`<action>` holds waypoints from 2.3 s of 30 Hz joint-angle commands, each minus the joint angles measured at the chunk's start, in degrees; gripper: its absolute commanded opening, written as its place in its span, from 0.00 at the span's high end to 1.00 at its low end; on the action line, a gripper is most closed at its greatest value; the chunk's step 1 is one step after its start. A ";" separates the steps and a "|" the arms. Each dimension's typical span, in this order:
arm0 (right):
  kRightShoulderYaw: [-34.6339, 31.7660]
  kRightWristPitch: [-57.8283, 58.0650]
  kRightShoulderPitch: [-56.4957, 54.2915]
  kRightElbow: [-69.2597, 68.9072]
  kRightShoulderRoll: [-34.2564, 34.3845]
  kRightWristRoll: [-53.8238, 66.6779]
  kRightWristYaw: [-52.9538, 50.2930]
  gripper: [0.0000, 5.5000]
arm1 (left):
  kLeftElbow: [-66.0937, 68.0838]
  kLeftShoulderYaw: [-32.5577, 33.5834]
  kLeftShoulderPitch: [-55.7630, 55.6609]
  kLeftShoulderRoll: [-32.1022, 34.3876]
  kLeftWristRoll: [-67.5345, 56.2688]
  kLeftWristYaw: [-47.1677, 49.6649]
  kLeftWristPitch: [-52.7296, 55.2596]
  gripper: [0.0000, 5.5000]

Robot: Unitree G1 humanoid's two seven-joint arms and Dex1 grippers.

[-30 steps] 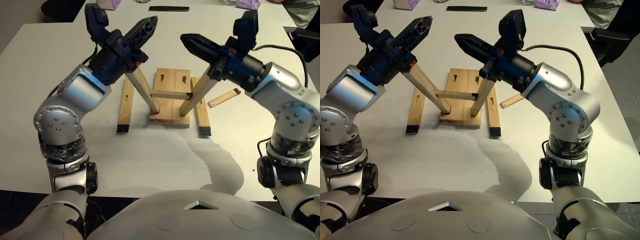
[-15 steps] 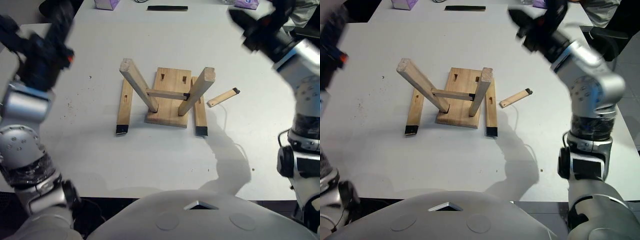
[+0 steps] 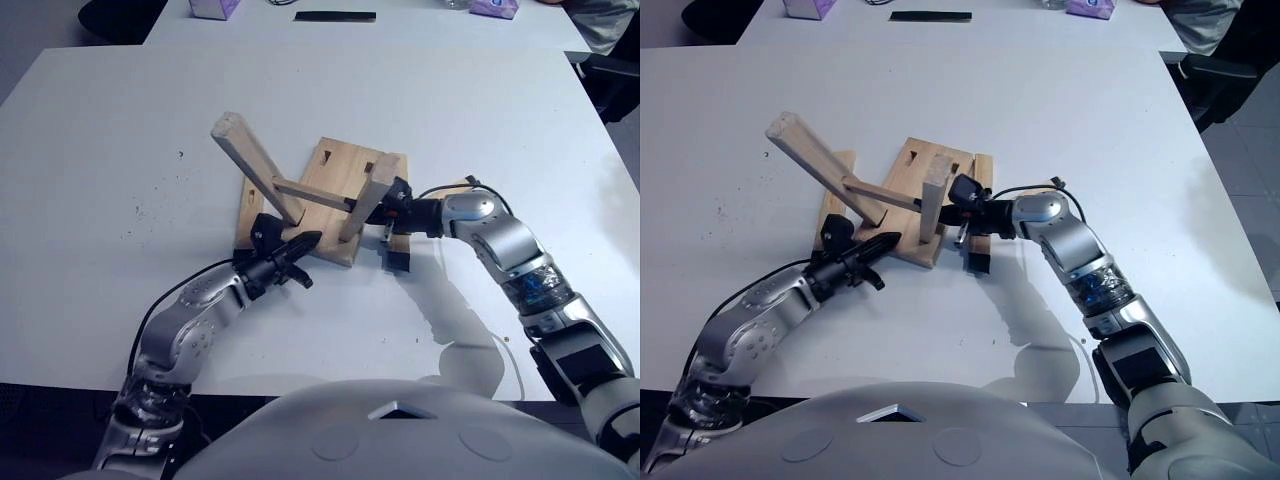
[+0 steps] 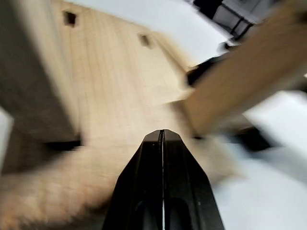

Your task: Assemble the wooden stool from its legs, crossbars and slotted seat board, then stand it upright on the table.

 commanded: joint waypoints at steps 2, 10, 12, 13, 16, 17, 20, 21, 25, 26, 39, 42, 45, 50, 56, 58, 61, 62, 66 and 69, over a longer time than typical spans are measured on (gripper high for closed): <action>1.90 2.82 0.18 -2.63 3.52 -0.63 0.89 1.00 | 13.42 0.88 -6.84 0.58 7.93 -0.40 -1.98 1.00; 0.50 4.06 -0.68 -4.09 6.48 -1.26 -0.07 1.00 | 21.17 4.30 -11.71 -0.03 11.56 -1.77 -6.14 1.00; -3.45 3.80 -2.62 -3.82 6.34 -0.22 -1.07 1.00 | 21.29 6.77 -12.16 0.09 11.42 -1.11 -6.97 1.00; -5.56 3.23 -4.14 -2.65 6.04 -0.02 -1.33 1.00 | 20.24 8.65 -11.91 0.05 10.59 -0.70 -7.13 1.00; -8.93 -1.44 -9.89 6.54 5.14 -2.79 -2.29 1.00 | 13.36 14.87 -9.75 -0.71 5.38 0.79 -4.25 1.00; -8.90 -3.76 -11.73 10.55 5.04 -4.40 -2.44 1.00 | 10.71 16.35 -8.69 -1.06 3.78 1.20 -2.87 1.00; -7.92 -10.76 -15.92 23.31 5.56 -9.49 -3.76 1.00 | 3.84 16.86 -7.23 -0.78 -0.48 0.57 3.26 1.00; -6.83 -12.82 -17.29 27.67 6.19 -11.13 -3.51 1.00 | 1.87 16.52 -6.12 -0.46 -0.98 0.58 4.74 1.00; -1.70 -20.29 -20.75 42.46 7.22 -18.06 1.01 1.00 | -7.53 13.69 -0.15 1.41 -3.95 -0.67 11.82 1.00; -1.04 -21.94 -21.55 45.11 7.33 -19.39 2.02 1.00 | -9.76 12.34 1.55 1.62 -3.98 -0.67 13.13 1.00; 4.28 -32.41 -17.68 43.86 -2.25 -26.51 17.20 1.00 | -6.94 6.53 5.50 5.06 1.80 -3.92 13.35 1.00; 4.69 -32.13 -16.64 40.95 -3.58 -26.45 18.90 1.00 | -3.53 4.56 2.93 4.67 4.06 -4.26 11.83 1.00; 4.90 -31.26 -13.44 34.80 -6.00 -25.20 22.07 1.00 | 2.37 3.82 -1.44 5.84 7.08 -5.66 9.32 1.00; 4.42 -27.56 -8.86 24.61 -8.45 -23.28 24.46 1.00 | 15.60 2.44 -9.86 9.28 12.34 -11.28 3.65 1.00; -0.42 -20.58 -5.13 13.77 -8.83 -18.28 21.55 1.00 | 29.20 5.45 -20.85 7.04 14.84 -12.02 -5.14 1.00; -5.57 -15.06 -5.88 9.35 -7.30 -13.95 18.36 1.00 | 29.44 12.46 -23.76 4.78 12.49 -6.99 -7.59 1.00; -12.20 -8.20 -9.25 6.34 -5.21 -8.58 14.47 1.00 | 19.73 22.29 -20.02 5.45 6.02 -4.09 -2.29 1.00; -13.07 -8.54 -10.62 7.85 -4.49 -8.53 13.12 1.00 | 15.40 25.03 -17.04 6.38 3.68 -3.71 1.15 1.00; -11.30 -15.90 -15.25 23.31 -1.27 -14.43 5.85 1.00 | -4.54 26.06 -2.53 14.08 -7.71 -13.70 14.20 1.00; -9.59 -22.41 -18.80 37.67 1.23 -19.29 -0.29 1.00 | -11.69 23.56 3.55 18.53 -10.99 -19.83 18.34 1.00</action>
